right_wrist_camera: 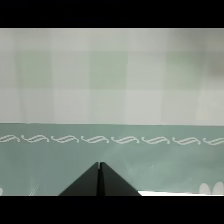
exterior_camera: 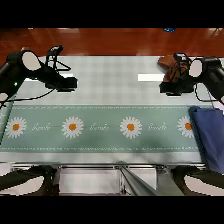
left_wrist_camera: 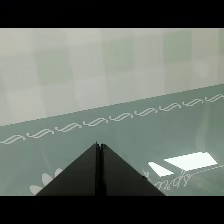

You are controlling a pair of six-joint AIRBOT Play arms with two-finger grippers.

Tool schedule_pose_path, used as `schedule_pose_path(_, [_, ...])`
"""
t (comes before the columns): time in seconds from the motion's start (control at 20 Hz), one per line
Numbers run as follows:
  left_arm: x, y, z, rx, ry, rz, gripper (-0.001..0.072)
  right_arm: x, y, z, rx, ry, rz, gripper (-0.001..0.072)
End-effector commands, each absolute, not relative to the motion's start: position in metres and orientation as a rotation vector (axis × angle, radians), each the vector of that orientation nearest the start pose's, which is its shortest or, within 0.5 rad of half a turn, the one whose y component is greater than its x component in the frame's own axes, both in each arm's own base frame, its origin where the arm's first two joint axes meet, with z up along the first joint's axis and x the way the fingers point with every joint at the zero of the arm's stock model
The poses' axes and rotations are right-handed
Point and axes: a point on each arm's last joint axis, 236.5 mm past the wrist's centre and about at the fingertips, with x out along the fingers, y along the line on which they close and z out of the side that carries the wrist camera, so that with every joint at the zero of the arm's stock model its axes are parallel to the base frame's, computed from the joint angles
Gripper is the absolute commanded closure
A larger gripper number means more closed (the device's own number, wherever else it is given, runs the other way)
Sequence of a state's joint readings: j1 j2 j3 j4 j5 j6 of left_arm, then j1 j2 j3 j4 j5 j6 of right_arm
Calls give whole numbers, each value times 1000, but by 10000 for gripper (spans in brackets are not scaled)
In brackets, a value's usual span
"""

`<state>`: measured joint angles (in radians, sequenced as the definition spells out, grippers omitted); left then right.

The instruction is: Fold the shirts.

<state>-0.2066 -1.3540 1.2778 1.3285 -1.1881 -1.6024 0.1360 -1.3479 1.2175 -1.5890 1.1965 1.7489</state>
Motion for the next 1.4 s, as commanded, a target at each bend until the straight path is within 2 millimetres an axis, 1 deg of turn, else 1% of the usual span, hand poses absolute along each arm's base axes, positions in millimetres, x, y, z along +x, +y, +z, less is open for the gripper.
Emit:
schedule_pose_path(0.0, [388,-135,25,-116,1283,-295,686,386,49,-1,43,1327,-12,683])
schedule_pose_path(0.75, [388,-136,25,-116,1282,-296,686,386,49,-1,44,1327,-12,683])
schedule_pose_path(0.8, [391,-136,26,-118,1266,-295,686,386,49,-1,44,1327,-12,683])
schedule_pose_path(0.85, [401,-137,30,-125,1223,-292,685,386,49,-1,44,1325,-12,683])
schedule_pose_path(0.9, [413,-138,34,-133,1170,-288,685,391,50,1,45,1304,-8,683])
schedule_pose_path(0.95, [424,-138,35,-136,1128,-282,677,407,50,5,42,1234,-5,683])
schedule_pose_path(1.0, [431,-137,33,-133,1110,-274,611,425,47,13,27,1153,-6,681])
schedule_pose_path(1.05, [435,-138,29,-135,1106,-271,467,446,45,23,7,1055,-6,596])
schedule_pose_path(1.1, [436,-137,22,-132,1116,-267,223,463,41,34,-20,969,-9,352])
schedule_pose_path(1.15, [435,-135,16,-133,1137,-258,199,478,35,48,-64,890,-20,302])
schedule_pose_path(1.2, [431,-131,12,-129,1166,-249,199,490,22,62,-89,830,-61,302])
schedule_pose_path(1.3, [416,-116,7,-134,1243,-228,199,505,-19,89,-79,738,-174,303])
schedule_pose_path(1.35, [408,-107,5,-142,1283,-214,200,509,-42,96,-47,702,-219,304])
